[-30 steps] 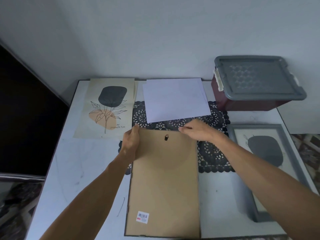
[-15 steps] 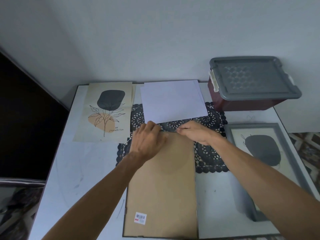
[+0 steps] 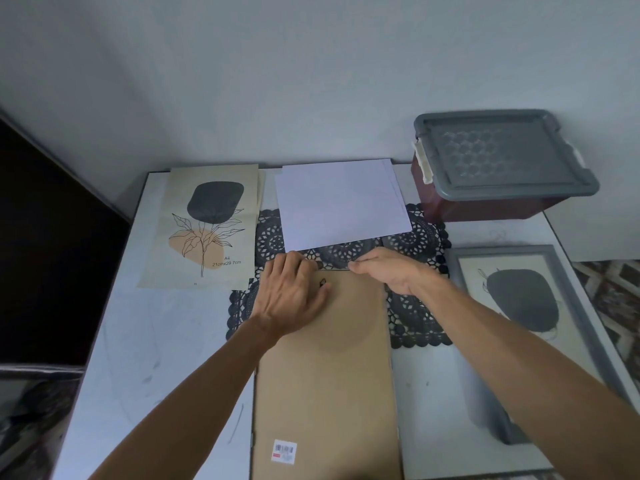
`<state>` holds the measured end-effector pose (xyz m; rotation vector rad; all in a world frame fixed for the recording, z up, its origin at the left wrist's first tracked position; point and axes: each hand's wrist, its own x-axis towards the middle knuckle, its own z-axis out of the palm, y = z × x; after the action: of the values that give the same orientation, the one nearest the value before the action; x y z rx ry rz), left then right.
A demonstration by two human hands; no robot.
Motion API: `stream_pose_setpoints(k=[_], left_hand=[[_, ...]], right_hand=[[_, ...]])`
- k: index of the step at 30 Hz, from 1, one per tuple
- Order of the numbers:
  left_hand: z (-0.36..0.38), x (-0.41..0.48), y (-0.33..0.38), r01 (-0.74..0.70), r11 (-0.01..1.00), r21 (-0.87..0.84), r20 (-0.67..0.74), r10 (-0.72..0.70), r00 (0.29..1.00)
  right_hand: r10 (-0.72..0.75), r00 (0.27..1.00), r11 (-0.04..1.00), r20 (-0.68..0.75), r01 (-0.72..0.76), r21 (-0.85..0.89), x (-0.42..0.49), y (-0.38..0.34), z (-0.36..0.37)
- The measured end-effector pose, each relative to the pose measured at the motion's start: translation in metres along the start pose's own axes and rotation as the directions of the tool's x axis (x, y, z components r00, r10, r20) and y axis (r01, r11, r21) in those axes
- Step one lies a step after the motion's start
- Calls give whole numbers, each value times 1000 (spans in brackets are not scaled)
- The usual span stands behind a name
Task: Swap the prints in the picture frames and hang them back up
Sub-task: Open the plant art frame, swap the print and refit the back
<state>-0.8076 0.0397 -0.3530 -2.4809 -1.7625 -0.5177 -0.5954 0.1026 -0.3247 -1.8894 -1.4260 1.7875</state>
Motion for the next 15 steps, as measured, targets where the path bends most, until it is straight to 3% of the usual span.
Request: stream_pose_setpoints(k=[7,15], left_hand=[[4,-2,-2,-105,994,-6,-11,105,994],[14,0,3,-127,992,3,-61,127,990]], right_hand=[[49,997,996,58,-53,72,-6,3,0],[18,1000,999,-9,-18,35,-3,10,8]])
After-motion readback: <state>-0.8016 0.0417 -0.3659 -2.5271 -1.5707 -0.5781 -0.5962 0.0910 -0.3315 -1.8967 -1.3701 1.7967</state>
